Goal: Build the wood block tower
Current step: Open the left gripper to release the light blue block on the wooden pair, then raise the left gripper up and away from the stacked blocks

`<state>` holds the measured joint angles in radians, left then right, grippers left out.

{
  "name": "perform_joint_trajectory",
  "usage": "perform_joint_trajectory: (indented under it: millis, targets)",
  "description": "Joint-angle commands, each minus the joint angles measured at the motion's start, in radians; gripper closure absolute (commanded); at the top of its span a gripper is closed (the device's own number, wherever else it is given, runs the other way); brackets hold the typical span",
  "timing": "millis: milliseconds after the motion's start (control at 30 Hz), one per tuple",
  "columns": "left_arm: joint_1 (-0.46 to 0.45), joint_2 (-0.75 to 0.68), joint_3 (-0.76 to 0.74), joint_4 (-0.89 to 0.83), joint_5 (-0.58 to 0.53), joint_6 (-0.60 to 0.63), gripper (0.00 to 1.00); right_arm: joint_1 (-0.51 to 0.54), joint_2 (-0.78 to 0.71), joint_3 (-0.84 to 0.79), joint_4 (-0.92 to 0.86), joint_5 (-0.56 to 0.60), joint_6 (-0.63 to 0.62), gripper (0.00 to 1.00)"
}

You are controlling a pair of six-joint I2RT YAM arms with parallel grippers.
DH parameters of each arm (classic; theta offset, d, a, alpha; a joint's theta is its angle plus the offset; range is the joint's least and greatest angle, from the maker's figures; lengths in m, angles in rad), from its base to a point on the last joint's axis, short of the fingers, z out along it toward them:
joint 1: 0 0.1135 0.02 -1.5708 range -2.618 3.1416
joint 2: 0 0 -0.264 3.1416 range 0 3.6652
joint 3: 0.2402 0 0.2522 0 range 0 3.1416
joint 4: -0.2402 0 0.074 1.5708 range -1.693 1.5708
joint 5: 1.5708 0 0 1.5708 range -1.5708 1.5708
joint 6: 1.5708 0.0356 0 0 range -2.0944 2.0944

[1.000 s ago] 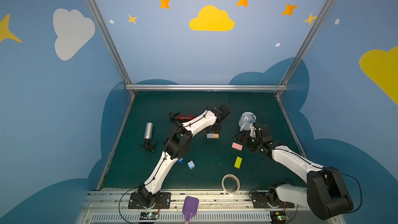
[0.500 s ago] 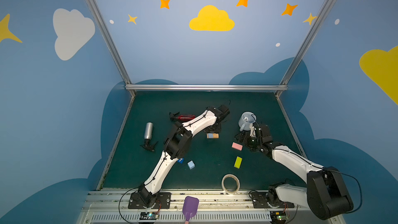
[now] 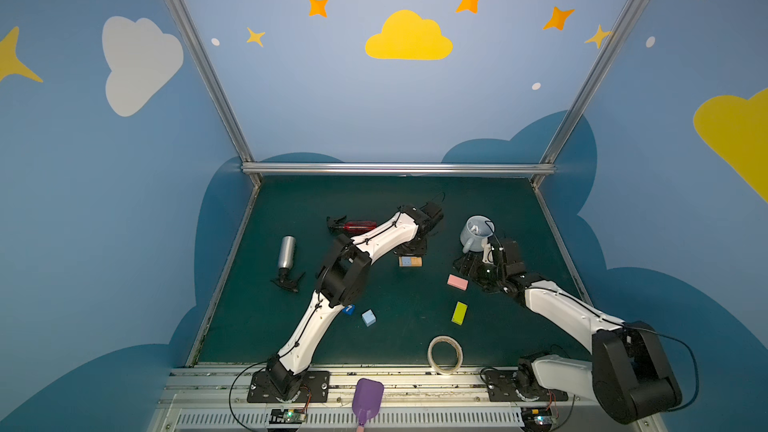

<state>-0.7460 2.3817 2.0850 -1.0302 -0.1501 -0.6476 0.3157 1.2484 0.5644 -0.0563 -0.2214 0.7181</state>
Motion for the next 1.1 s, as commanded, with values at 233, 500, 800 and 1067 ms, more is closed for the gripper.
perform_joint_trajectory:
  millis: [233,500,800,1067]
  targets:
    - [0.006,0.018,0.027,-0.005,-0.003,0.006,0.52,-0.004,0.000,-0.014,-0.002,0.004,-0.002,0.23]
    - [0.005,0.020,0.027,-0.001,-0.001,0.007,0.52,-0.004,0.003,-0.014,0.000,0.001,0.000,0.23]
    - [0.005,0.022,0.033,0.000,0.001,0.009,0.52,-0.004,0.002,-0.013,0.002,0.001,0.000,0.23]
    - [0.005,0.024,0.041,-0.014,-0.003,0.008,0.52,-0.004,0.005,-0.014,0.001,-0.003,0.000,0.23]
